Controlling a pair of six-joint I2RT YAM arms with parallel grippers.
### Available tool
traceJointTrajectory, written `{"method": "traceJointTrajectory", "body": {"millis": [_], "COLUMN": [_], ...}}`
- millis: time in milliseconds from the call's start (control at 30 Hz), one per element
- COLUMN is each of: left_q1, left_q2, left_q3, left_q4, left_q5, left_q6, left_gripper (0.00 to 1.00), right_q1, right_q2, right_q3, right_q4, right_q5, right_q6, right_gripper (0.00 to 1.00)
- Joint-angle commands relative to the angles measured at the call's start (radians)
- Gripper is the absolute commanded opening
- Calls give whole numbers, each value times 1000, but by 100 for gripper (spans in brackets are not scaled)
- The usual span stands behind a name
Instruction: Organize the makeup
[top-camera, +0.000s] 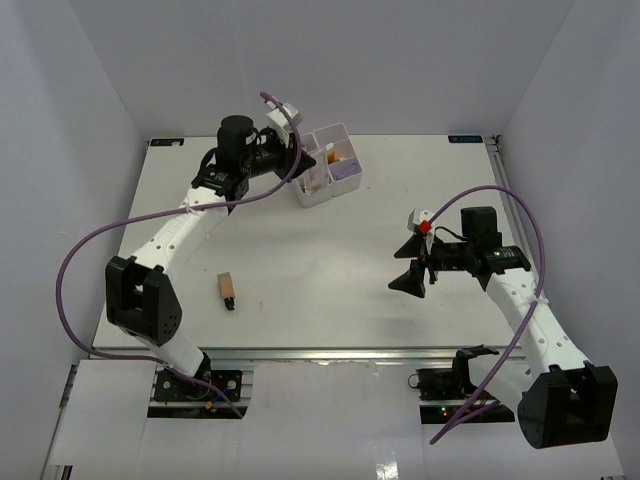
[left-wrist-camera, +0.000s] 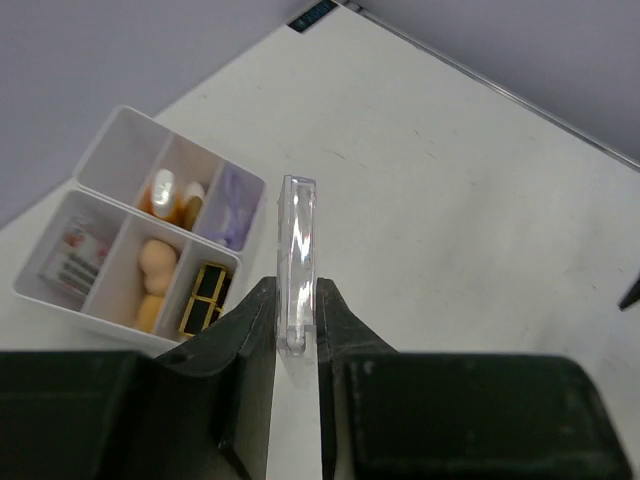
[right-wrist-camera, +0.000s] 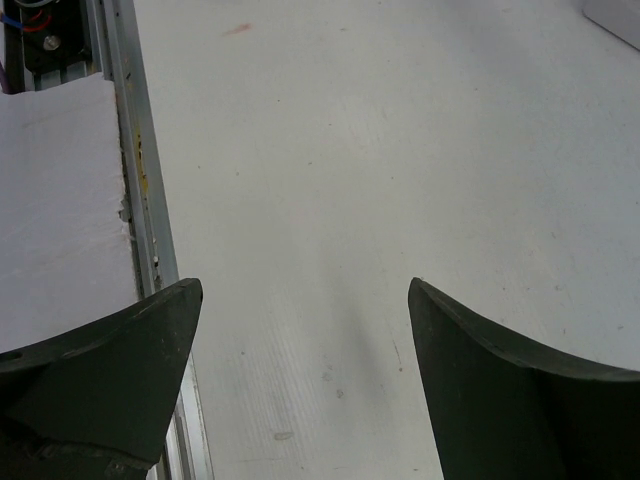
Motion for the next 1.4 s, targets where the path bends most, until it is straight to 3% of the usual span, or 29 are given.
{"method": "traceJointTrajectory", "body": {"millis": [0, 533, 1367], "left_q1": [33, 99, 123], "left_q2": [95, 382, 492], "left_q3": [155, 387, 453], "left_q4": [34, 143, 166], "left_q5": [-22, -41, 43], "left_q6": [98, 172, 239], "left_gripper": [0, 0, 0], "right_q1": [-8, -16, -39], "right_q2": [-17, -17, -29], "right_q3": [-11, -25, -39], "right_q4": [30, 47, 52], "right_q5": [12, 47, 46], "right_q6": [-5, 0, -2], "right_gripper": [90, 90, 90]}}
